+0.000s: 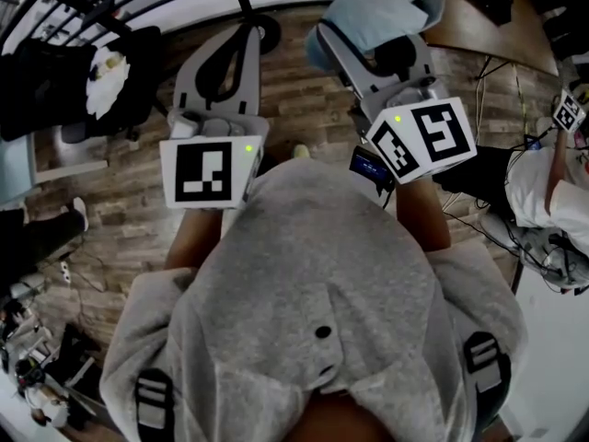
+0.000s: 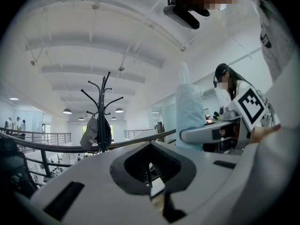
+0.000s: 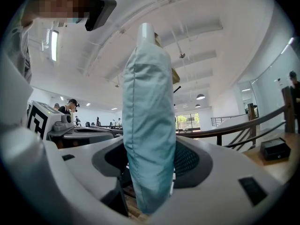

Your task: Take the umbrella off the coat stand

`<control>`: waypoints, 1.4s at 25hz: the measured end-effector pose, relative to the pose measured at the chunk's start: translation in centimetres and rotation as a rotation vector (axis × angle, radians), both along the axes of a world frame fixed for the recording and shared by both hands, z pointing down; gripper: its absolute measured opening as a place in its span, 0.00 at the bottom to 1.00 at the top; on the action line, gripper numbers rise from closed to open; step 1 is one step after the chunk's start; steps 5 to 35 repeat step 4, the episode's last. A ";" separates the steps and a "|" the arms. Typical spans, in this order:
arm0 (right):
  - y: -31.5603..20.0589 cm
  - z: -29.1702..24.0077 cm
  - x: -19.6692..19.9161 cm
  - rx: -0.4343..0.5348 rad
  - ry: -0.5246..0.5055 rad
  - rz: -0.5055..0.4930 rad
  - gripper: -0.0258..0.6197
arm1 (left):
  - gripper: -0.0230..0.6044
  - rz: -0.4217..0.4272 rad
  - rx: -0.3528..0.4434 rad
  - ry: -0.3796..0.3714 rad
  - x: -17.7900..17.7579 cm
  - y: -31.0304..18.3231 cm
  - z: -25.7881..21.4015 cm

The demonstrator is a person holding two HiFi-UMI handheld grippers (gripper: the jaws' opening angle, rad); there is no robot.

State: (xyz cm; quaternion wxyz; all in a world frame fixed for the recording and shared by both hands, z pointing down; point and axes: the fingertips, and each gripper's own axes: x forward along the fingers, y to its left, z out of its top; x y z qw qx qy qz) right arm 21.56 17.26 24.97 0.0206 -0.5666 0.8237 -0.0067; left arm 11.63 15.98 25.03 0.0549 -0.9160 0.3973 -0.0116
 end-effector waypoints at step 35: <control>-0.9 -0.6 -1.0 -0.002 0.011 -0.001 0.46 | 0.05 0.006 -0.003 0.003 -0.9 -1.0 -0.5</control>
